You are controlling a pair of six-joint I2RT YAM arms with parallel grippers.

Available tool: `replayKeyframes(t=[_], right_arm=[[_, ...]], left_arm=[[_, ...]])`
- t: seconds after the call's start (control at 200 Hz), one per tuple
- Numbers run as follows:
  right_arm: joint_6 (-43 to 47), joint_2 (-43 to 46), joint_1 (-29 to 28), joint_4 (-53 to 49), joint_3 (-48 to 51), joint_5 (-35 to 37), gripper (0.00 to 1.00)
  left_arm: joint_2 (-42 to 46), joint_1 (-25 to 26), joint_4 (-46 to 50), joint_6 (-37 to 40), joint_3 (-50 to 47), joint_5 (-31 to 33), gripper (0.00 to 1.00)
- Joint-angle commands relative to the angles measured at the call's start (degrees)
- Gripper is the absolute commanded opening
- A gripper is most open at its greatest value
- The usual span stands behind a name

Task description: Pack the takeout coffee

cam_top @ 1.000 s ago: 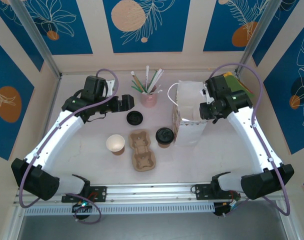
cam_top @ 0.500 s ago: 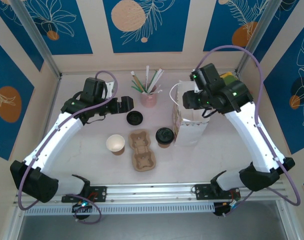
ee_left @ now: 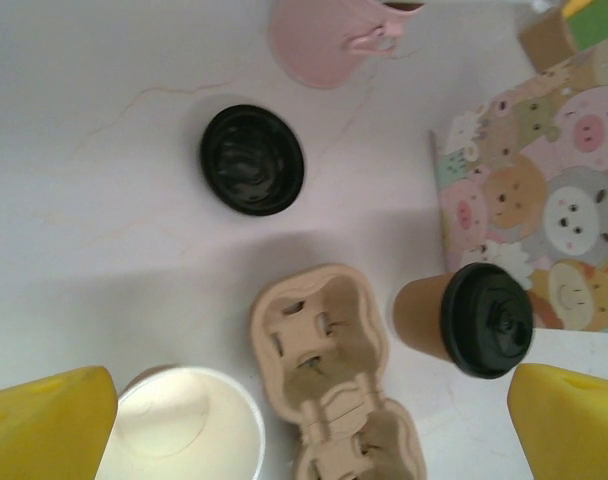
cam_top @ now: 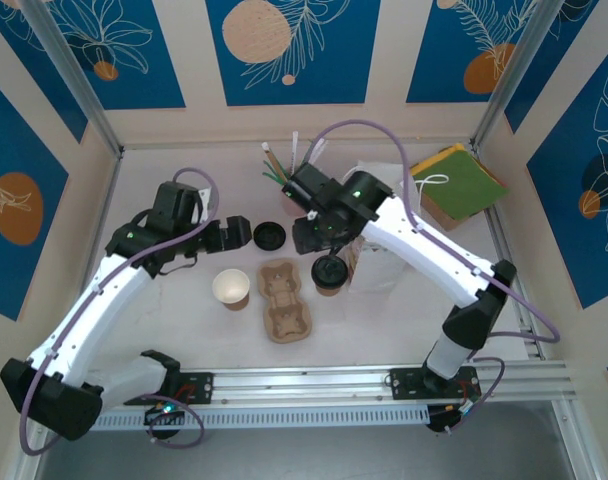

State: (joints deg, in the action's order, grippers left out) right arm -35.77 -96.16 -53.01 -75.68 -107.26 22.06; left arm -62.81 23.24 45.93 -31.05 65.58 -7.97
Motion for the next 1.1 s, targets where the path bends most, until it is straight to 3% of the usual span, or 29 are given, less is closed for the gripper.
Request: replayKeyframes(t=[0.0,0.28,0.65,1.095], right_arm=[[-3.67,-0.96,-2.13,0.53,0.75,-4.75,0.51],[-12.07,-3.57,-5.24,6.88,9.37,-10.59,0.51],[-20.83,-16.71,-7.26,5.85,7.01,-14.78,0.51],[-18.06,-20.20,-7.31,9.55,9.93,-15.91,0.49]], left_arm=[[2.97,-0.48,5.81,-1.49,-1.65,5.44,1.00],[7.17,-0.57,12.15,-2.08,-3.92,10.08,1.00],[11.76,-0.52,12.65,0.02,-8.20,5.29,1.00],[14.52,-0.52,12.73,0.31,-10.60,4.73,1.00]])
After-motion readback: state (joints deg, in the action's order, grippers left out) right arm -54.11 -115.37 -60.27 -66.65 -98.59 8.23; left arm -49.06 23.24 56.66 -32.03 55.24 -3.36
